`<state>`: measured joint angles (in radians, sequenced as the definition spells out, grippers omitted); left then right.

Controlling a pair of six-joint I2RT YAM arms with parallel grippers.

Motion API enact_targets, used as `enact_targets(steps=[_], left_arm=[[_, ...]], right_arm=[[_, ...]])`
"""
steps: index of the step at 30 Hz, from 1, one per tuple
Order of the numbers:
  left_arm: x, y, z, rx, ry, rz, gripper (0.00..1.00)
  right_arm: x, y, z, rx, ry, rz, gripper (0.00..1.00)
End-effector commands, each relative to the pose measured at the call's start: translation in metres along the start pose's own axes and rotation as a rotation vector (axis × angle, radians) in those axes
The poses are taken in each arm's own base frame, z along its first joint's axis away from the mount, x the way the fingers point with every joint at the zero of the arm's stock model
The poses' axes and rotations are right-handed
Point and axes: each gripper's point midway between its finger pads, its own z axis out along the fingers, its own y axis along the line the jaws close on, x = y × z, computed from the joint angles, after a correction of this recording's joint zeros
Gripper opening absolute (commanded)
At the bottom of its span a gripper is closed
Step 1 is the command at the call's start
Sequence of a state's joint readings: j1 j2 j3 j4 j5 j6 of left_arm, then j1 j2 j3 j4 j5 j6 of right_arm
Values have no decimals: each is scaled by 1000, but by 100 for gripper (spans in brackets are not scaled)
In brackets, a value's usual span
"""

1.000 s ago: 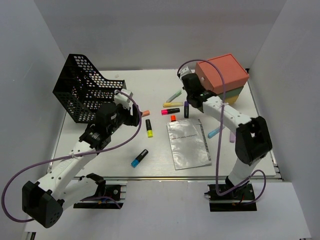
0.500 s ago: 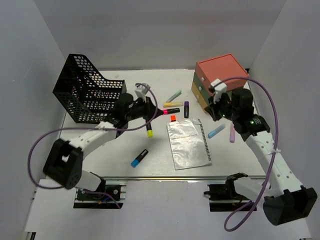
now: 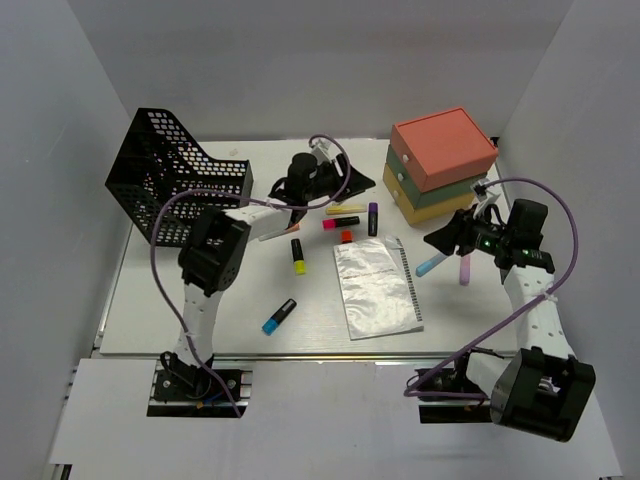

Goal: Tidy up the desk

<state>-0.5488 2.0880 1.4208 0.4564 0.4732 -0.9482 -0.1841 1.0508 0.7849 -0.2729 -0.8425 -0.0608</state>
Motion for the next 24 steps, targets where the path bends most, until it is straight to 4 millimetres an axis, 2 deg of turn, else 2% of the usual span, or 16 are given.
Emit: enact_targets(steps=[1,2,3,4,5,6,7,8,10,16,23,24], left_arm=[[-4,-8,32,28,-6,-57,63],[4,-4,42,8,19,-63,63],[-5,-22,52,43,5,-40,64],[-5,-15,58,31,4,-41,64],[4,-3,68,10,14,-51,64],[-2,-6,73,19,-3,-45,64],[3,-7,78,21,-1,-54,64],[4,2,83,13,-15,-61,64],[2,6,86,16,-35,-84,64],[-1,11,96,77,-89,-149,63],[-11,4,106,146,-130,-178,63],[-9,9,109,145,-130,-191,63]], right_arm=[[0,32,-9,-234,-47,-34,55],[0,31,-12,-230,-56,-55,55],[0,31,-14,-221,-60,-76,54],[-2,33,-17,-209,-71,-115,53],[1,34,-18,-206,-74,-127,48],[1,34,-19,-196,-82,-149,42],[-1,37,-22,-193,-95,-186,23],[1,38,-23,-194,-98,-203,15],[0,44,-26,-210,-110,-231,0],[2,47,-26,-226,-117,-240,0],[1,45,-26,-216,-122,-244,0],[1,45,-26,-218,-123,-242,0]])
